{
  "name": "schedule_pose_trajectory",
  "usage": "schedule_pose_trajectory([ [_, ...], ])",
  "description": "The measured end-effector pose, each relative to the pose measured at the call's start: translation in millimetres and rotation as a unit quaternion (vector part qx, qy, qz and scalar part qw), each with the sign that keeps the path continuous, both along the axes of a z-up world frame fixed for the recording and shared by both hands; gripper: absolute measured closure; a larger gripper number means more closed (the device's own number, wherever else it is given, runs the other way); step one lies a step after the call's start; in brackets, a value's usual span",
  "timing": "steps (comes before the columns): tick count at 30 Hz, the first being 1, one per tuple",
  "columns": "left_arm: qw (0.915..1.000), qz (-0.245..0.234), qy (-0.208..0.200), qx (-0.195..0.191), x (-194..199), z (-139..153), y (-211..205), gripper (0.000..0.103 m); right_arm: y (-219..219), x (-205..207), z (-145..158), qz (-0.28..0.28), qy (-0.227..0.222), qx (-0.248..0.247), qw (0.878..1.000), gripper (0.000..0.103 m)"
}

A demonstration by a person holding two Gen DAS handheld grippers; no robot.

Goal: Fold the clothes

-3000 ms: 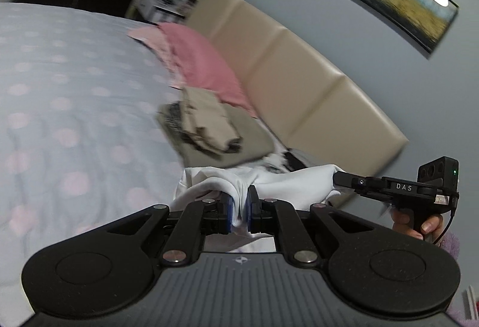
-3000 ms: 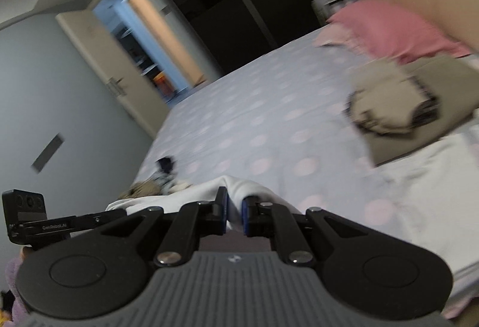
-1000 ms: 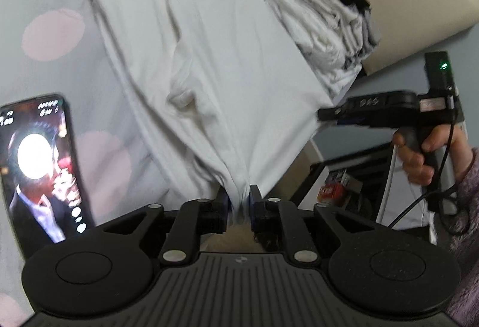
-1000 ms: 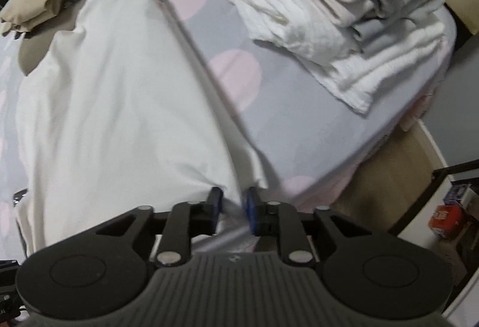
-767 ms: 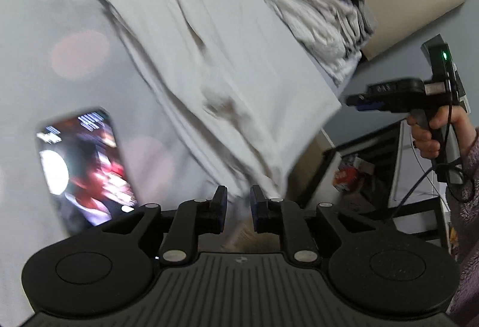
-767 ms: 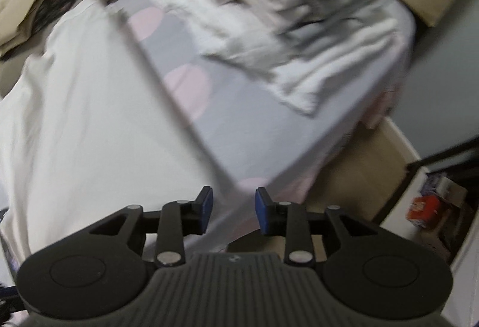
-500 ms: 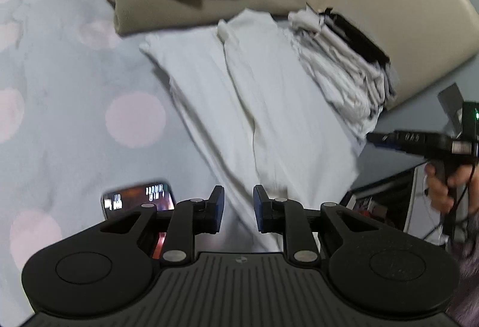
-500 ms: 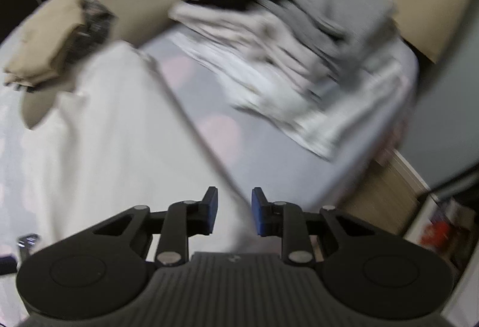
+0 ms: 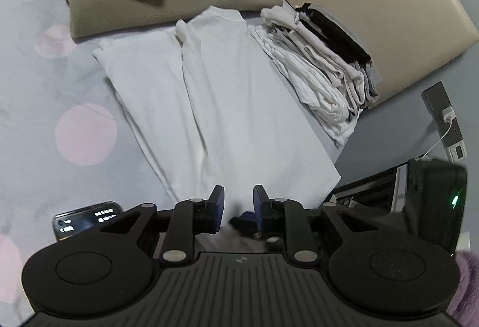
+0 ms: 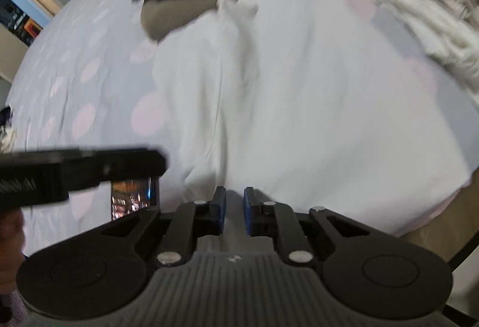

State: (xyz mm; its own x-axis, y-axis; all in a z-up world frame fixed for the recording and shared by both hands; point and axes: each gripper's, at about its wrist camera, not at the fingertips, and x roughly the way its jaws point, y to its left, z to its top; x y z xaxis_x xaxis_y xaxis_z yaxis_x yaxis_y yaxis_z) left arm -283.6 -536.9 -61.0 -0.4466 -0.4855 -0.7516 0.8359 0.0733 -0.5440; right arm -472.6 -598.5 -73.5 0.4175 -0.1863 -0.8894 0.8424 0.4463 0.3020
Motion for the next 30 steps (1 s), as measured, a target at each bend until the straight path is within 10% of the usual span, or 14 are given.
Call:
schedule_pose_trajectory([
  [18,0.9985,0.001,-0.019,0.051,-18,-47,12,0.085,18,-63,-24,-0.163,0.051,-0.026,0.985,0.082],
  [22,0.9988,0.009,-0.047,0.010,-19,-32,27,0.085,34,-67,-5,-0.205,0.027,-0.067,0.976,0.058],
  [30,0.9749,0.028,-0.196,-0.101,-43,13,64,0.070,83,-63,26,-0.252,-0.001,-0.151,0.956,0.050],
])
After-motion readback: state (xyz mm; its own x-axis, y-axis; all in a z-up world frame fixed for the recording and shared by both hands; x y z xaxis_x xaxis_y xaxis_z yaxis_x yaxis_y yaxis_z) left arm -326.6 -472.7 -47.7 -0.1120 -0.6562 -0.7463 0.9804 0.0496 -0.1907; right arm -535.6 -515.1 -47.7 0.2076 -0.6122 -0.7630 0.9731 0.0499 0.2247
